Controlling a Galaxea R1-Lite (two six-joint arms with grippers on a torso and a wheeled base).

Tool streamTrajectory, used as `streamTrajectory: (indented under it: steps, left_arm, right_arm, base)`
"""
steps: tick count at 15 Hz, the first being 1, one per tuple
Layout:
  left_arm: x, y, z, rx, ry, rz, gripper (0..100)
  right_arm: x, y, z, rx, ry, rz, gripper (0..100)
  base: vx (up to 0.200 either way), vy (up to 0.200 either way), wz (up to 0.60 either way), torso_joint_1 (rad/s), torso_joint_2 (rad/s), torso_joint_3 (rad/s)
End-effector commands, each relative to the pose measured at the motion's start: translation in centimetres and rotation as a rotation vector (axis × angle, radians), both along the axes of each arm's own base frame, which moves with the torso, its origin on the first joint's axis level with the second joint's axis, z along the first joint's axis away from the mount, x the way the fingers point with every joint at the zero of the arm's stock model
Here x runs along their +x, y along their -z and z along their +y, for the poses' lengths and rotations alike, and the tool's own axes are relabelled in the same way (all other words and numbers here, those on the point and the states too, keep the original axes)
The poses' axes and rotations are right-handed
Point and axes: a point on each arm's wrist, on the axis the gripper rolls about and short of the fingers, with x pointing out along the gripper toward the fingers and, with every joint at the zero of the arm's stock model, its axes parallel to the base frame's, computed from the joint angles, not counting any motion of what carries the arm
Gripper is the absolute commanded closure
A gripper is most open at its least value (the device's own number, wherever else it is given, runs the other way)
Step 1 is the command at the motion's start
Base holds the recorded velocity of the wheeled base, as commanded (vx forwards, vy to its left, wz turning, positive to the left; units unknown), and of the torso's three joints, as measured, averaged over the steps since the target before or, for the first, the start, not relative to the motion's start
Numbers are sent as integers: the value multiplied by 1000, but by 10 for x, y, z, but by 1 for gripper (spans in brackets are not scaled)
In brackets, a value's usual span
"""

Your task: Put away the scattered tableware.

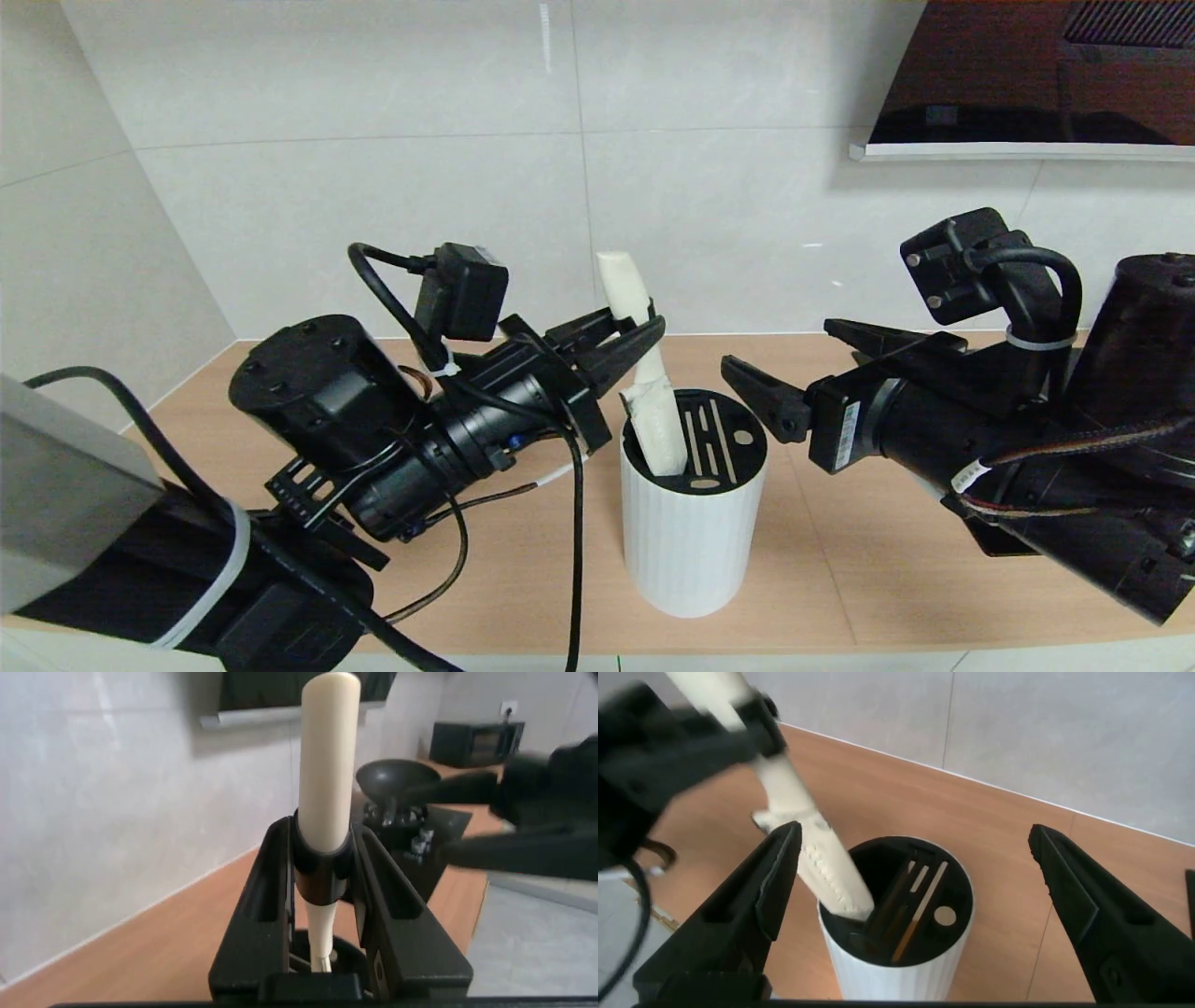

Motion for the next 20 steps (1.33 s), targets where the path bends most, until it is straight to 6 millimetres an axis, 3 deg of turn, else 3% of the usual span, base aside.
streamTrajectory:
  steps: [1,9,19,20]
  left_arm:
    - [7,17,-6,26,4,38,100]
    - [22,57,-16,72,-2,116,100]
    - [23,64,-17,80,-14,135,100]
    - [24,65,-17,81,-19,136,0]
  right_arm:
    - [2,3,2,-8,2,5,0]
    - [3,4,3,-14,1,9,0]
    - [4,4,2,-16,8,8,0]
    - [4,4,1,-16,9,8,0]
  base:
    - [0,0,0,0,0,0]
    - [0,0,0,0,0,0]
    - [0,0,0,0,0,0]
    - [0,0,0,0,0,0]
